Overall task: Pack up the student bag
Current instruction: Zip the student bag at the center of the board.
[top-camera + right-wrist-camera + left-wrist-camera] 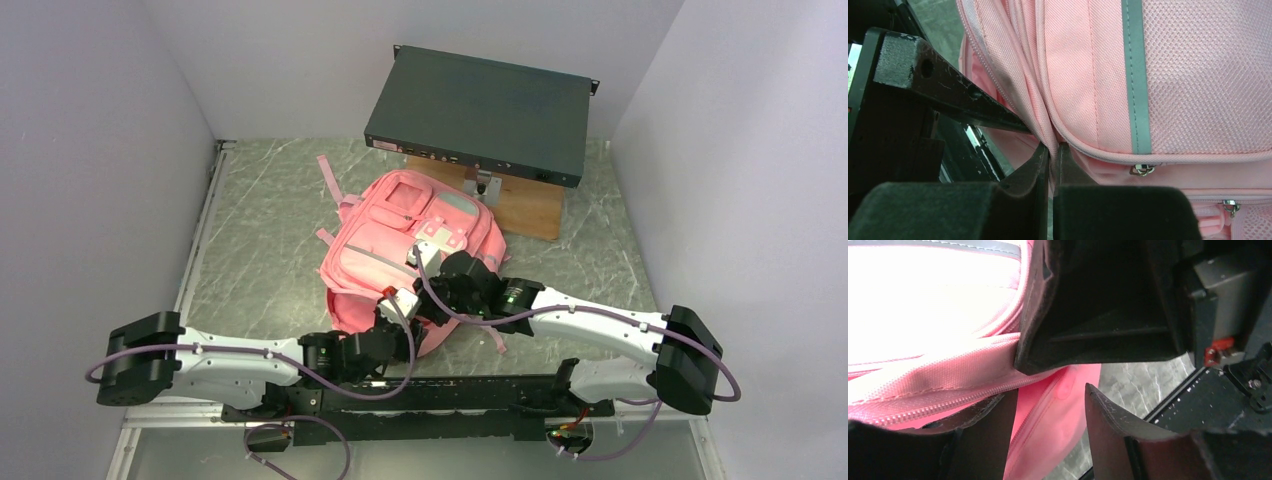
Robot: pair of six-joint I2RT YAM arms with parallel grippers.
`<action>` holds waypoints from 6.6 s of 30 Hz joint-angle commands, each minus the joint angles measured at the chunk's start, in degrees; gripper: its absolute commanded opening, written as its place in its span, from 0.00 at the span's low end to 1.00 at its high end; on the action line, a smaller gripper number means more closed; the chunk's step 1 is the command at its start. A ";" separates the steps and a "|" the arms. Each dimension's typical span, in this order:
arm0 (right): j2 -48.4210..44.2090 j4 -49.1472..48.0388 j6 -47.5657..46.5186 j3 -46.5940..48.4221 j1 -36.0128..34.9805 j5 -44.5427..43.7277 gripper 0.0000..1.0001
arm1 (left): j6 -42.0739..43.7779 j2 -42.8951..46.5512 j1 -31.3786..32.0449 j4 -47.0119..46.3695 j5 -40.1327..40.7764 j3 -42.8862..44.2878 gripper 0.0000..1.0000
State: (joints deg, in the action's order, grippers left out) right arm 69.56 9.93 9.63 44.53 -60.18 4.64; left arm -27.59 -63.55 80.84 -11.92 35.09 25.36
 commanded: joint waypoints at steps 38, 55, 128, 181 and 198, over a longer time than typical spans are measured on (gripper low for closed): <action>-2.07 -7.66 10.57 1.18 3.32 9.68 0.00 | 1.80 -1.17 1.68 -21.84 -0.24 -12.40 0.67; -0.15 -7.38 11.68 1.92 3.32 9.63 0.00 | 2.33 -13.02 1.78 -16.63 13.68 -2.61 0.41; -9.09 -14.65 43.54 -20.46 4.99 -3.86 0.00 | -30.13 -9.83 -22.01 -17.56 -32.70 -6.19 0.46; -5.35 -28.73 62.60 -29.95 10.96 -11.14 0.00 | -29.67 -1.41 -21.78 -14.31 -27.70 -8.29 0.00; -15.88 -32.05 61.56 -39.13 16.71 -10.11 0.00 | -24.40 32.85 -22.02 21.15 -21.86 -14.77 0.00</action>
State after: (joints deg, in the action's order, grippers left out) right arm 55.00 -21.45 73.58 5.89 -45.65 -2.48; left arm -55.44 -34.96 59.31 -3.70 8.95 10.28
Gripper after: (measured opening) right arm 0.010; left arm 0.087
